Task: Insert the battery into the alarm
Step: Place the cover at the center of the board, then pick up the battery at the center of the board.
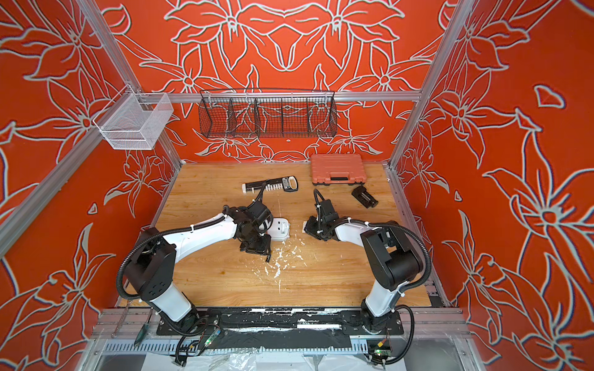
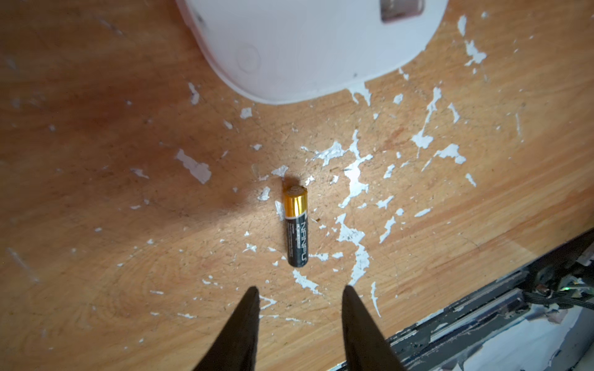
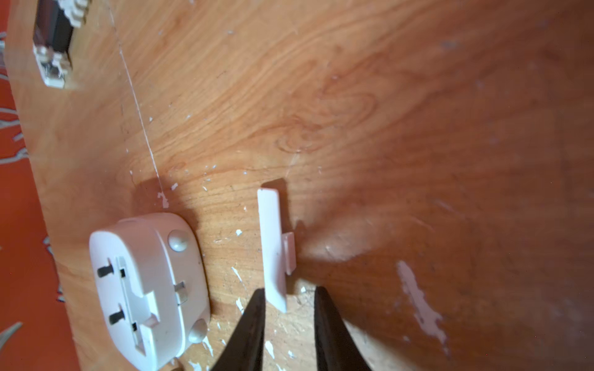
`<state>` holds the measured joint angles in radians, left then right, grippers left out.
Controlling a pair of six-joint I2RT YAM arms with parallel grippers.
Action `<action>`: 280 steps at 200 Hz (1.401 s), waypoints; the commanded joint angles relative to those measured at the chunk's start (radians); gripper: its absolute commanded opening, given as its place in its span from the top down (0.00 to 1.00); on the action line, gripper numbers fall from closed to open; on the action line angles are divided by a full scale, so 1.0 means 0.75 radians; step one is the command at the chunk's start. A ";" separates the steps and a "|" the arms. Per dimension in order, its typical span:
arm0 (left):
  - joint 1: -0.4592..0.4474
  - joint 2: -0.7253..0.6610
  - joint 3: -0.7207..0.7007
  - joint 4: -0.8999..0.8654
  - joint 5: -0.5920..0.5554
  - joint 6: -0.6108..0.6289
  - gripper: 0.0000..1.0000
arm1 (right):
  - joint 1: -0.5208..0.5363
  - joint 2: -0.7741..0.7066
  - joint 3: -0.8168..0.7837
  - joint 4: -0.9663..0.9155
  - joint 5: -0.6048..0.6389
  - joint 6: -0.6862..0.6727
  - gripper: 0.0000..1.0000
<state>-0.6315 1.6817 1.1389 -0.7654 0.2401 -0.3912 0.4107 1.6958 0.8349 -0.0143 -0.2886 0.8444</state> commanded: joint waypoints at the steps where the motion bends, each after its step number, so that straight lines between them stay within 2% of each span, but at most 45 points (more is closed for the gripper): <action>1: -0.022 0.068 0.046 -0.062 -0.045 -0.015 0.61 | -0.008 -0.020 0.021 -0.092 0.050 0.012 0.62; 14: -0.036 0.109 0.084 -0.082 -0.057 -0.013 0.62 | -0.008 -0.043 0.030 -0.140 0.070 0.002 0.55; 35: -0.054 0.167 0.123 -0.106 -0.078 -0.016 0.63 | -0.008 -0.117 0.030 -0.200 0.114 -0.028 0.51; 58: -0.054 0.197 0.131 -0.096 -0.085 -0.028 0.65 | -0.006 -0.188 0.060 -0.279 0.126 -0.091 0.51; 103: -0.062 0.277 0.197 -0.134 -0.129 -0.036 0.68 | -0.003 -0.206 0.098 -0.318 0.070 -0.127 0.52; 195: -0.074 0.355 0.248 -0.147 -0.120 -0.043 0.78 | 0.017 -0.134 0.189 -0.346 0.006 -0.201 0.54; 280: -0.080 0.343 0.249 -0.136 -0.112 -0.047 0.87 | 0.039 0.065 0.423 -0.473 0.009 -0.261 0.54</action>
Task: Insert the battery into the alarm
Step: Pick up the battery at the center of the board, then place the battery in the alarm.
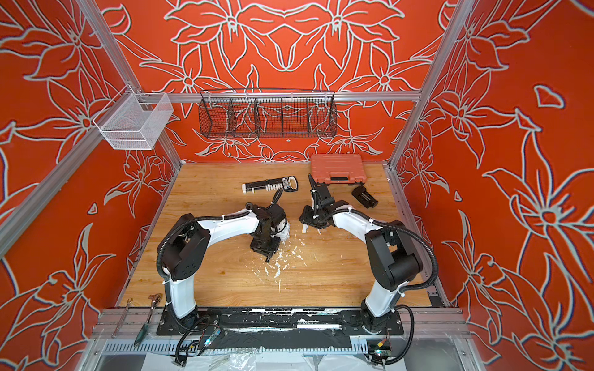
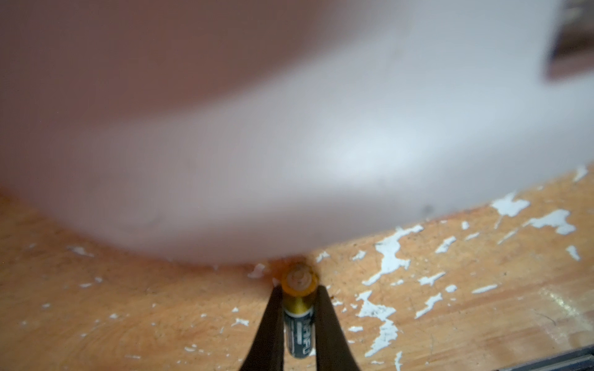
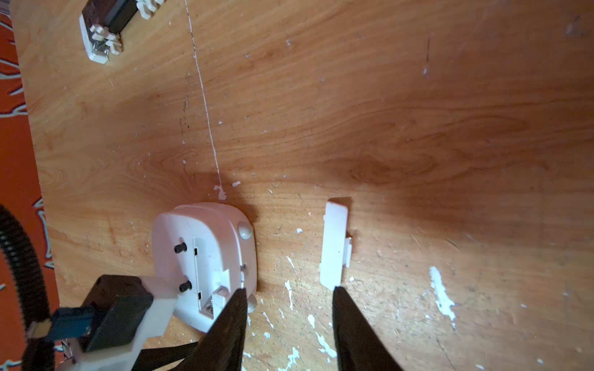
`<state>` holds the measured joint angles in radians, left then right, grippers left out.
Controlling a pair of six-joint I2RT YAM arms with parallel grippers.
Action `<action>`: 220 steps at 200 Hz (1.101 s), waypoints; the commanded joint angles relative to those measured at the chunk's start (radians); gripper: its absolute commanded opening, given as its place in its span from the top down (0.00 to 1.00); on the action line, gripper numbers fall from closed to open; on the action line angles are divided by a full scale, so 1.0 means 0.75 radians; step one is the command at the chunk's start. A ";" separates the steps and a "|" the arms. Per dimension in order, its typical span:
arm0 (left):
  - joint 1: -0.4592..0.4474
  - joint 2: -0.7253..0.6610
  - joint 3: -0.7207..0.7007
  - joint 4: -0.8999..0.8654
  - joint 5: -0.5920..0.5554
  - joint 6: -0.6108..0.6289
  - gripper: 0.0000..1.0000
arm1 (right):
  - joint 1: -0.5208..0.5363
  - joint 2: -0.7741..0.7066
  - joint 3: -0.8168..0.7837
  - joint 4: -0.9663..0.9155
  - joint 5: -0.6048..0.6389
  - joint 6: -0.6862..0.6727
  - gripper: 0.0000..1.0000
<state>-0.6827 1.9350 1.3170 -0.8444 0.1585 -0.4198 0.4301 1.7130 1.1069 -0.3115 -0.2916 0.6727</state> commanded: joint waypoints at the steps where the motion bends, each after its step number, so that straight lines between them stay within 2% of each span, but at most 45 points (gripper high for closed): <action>1: -0.012 0.005 0.010 -0.030 -0.003 -0.009 0.87 | 0.013 0.044 0.062 -0.078 0.013 -0.033 0.54; 73: -0.014 -0.102 -0.009 0.019 0.045 -0.005 0.90 | 0.048 0.174 0.185 -0.109 0.014 -0.059 0.54; 112: -0.012 -0.197 0.063 0.036 0.058 -0.013 0.90 | 0.054 0.179 0.188 -0.097 0.006 -0.053 0.54; 161: -0.010 -0.213 0.220 0.120 0.036 -0.024 0.90 | 0.041 0.028 0.061 -0.065 0.045 -0.024 0.54; 220: -0.004 -0.116 0.323 0.254 -0.166 -0.028 0.90 | 0.024 -0.191 -0.092 -0.103 0.079 -0.024 0.54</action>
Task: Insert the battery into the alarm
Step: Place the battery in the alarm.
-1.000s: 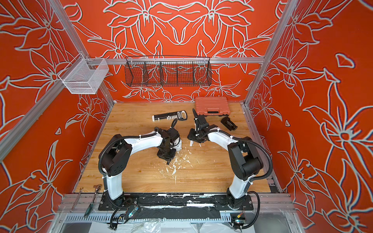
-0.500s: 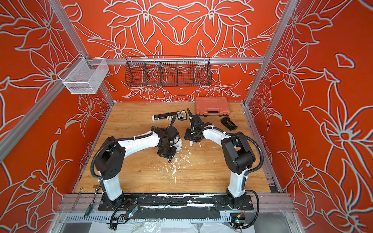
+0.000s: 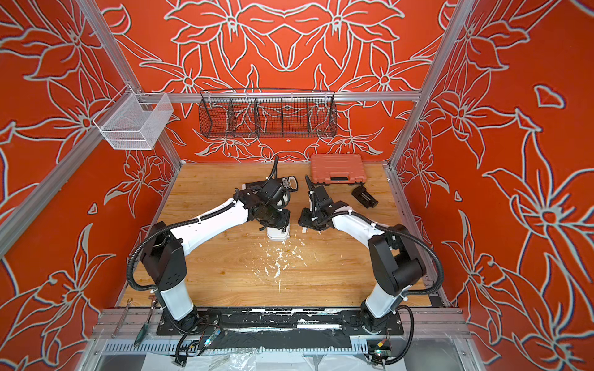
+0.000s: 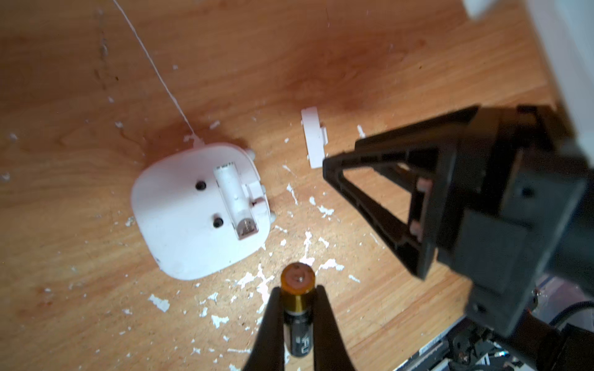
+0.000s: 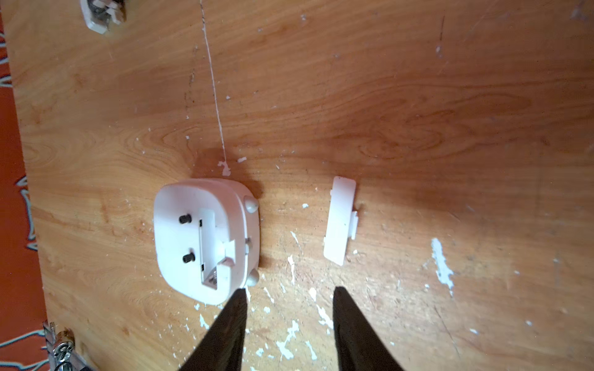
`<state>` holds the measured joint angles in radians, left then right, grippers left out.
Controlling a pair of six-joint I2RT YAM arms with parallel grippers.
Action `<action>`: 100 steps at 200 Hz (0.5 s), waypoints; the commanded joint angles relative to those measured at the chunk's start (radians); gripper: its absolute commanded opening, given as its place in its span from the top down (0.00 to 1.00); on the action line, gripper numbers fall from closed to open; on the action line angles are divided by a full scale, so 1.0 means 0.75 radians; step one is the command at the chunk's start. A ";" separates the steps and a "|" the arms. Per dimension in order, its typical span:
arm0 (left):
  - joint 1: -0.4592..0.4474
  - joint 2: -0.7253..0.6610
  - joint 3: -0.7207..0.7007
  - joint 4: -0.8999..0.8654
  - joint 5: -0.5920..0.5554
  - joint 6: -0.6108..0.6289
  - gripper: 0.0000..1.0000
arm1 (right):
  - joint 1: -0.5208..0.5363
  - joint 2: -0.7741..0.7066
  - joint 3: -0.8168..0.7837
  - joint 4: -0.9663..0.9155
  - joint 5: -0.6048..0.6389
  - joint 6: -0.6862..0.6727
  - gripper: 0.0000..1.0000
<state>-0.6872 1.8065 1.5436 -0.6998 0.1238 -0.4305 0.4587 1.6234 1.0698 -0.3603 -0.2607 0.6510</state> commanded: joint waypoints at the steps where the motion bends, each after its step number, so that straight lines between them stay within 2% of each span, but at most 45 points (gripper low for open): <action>1: 0.002 0.057 0.020 0.065 -0.124 -0.013 0.90 | -0.014 -0.075 -0.043 -0.042 0.039 0.004 0.54; 35: 0.004 0.072 -0.045 0.163 -0.256 -0.025 0.90 | -0.016 -0.169 -0.105 -0.094 0.062 -0.009 0.54; 100: 0.000 0.093 -0.130 0.304 -0.372 -0.072 0.90 | -0.018 -0.296 -0.185 -0.151 0.114 -0.038 0.54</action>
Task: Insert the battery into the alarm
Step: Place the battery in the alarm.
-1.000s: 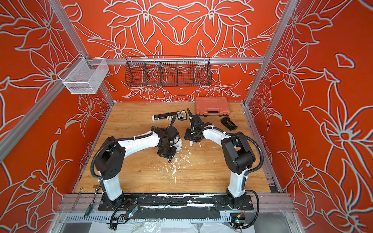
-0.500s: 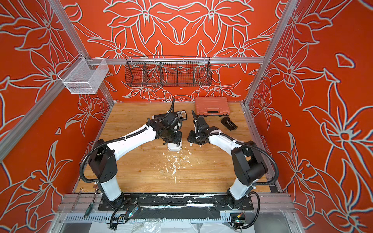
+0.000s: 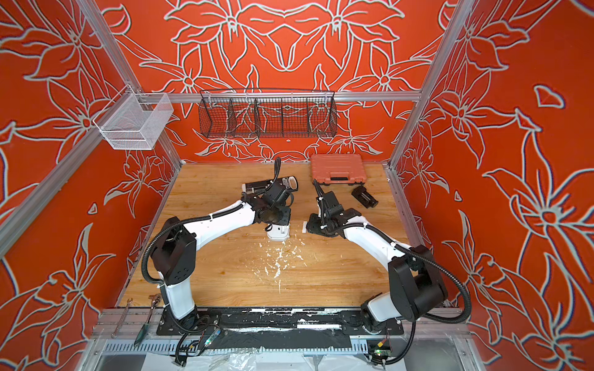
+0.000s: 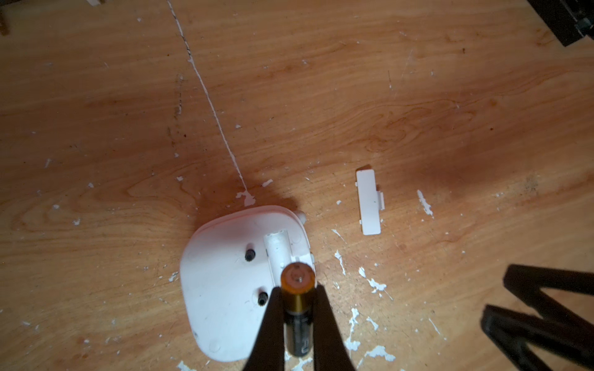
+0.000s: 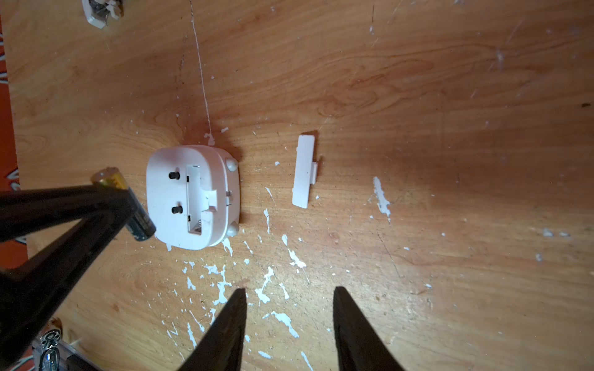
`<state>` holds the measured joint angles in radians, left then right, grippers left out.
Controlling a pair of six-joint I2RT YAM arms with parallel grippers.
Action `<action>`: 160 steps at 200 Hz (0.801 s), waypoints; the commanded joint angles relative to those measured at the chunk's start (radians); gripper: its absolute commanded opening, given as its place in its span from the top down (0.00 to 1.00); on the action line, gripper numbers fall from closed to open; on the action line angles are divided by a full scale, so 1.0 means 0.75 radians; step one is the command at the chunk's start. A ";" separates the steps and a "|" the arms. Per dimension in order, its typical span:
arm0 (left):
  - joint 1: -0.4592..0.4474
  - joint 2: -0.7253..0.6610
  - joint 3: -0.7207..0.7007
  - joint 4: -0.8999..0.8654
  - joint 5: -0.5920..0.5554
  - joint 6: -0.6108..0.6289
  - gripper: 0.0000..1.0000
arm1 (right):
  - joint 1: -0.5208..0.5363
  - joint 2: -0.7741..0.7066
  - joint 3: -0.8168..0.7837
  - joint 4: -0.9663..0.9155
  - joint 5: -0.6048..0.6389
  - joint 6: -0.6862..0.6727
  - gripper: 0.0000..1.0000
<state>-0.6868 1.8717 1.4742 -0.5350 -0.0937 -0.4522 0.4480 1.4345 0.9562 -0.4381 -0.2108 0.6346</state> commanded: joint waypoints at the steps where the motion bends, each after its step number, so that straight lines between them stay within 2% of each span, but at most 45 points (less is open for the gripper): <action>1: 0.000 0.006 -0.038 0.087 -0.083 -0.047 0.90 | -0.004 -0.045 -0.036 -0.046 0.048 -0.015 0.54; 76: -0.024 0.038 -0.123 0.213 -0.123 -0.111 0.90 | -0.004 -0.094 -0.089 -0.053 0.059 -0.015 0.53; 160: -0.041 0.079 -0.160 0.241 -0.149 -0.155 0.90 | -0.004 -0.127 -0.156 -0.019 0.050 0.007 0.53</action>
<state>-0.7128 1.9060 1.3563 -0.3679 -0.1783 -0.5419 0.4473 1.3674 0.8600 -0.4583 -0.1879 0.6319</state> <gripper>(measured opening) 0.107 0.465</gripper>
